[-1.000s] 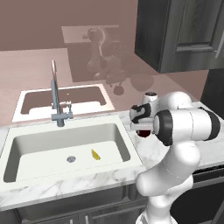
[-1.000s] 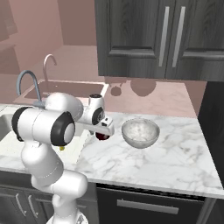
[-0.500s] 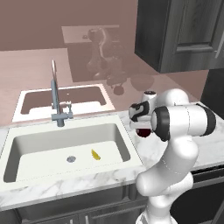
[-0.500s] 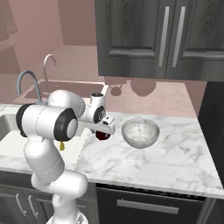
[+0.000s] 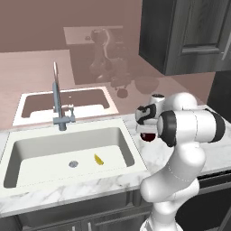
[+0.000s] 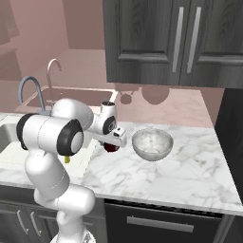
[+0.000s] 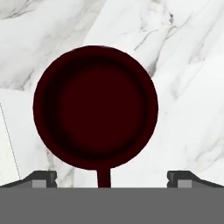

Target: Clear the mugs and bowl far away from the sink.

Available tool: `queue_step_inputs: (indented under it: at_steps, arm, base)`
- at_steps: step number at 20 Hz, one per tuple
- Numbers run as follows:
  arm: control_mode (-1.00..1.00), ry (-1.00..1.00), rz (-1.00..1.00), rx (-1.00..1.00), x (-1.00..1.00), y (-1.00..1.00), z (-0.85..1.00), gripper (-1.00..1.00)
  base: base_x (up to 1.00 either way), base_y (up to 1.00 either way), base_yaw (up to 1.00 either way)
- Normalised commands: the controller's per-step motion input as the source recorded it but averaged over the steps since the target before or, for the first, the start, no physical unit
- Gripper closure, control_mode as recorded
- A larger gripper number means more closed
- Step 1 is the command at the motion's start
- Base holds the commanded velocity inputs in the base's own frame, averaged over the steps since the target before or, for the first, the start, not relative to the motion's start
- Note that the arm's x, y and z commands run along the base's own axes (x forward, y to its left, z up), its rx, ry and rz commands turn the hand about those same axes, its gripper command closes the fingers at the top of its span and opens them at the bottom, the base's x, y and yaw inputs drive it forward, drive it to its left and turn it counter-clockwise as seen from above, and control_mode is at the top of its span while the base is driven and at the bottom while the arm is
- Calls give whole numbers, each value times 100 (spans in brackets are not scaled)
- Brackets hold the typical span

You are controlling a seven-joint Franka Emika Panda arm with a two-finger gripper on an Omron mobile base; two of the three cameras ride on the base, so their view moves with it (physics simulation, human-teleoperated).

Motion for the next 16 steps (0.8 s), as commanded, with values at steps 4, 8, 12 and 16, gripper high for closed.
queue_step_inputs:
  at_steps: [4,8,12,16]
  arm:
    - [-100,0,0,2,-4,-10,-1,-100]
    - [-100,0,0,0,0,-1,-8,-100]
    - [-100,0,0,0,0,0,-16,-100]
    - [-100,0,0,1,0,0,-19,-100]
  base:
    - [0,0,0]
    - [0,0,0]
    - [0,0,0]
    - [0,0,0]
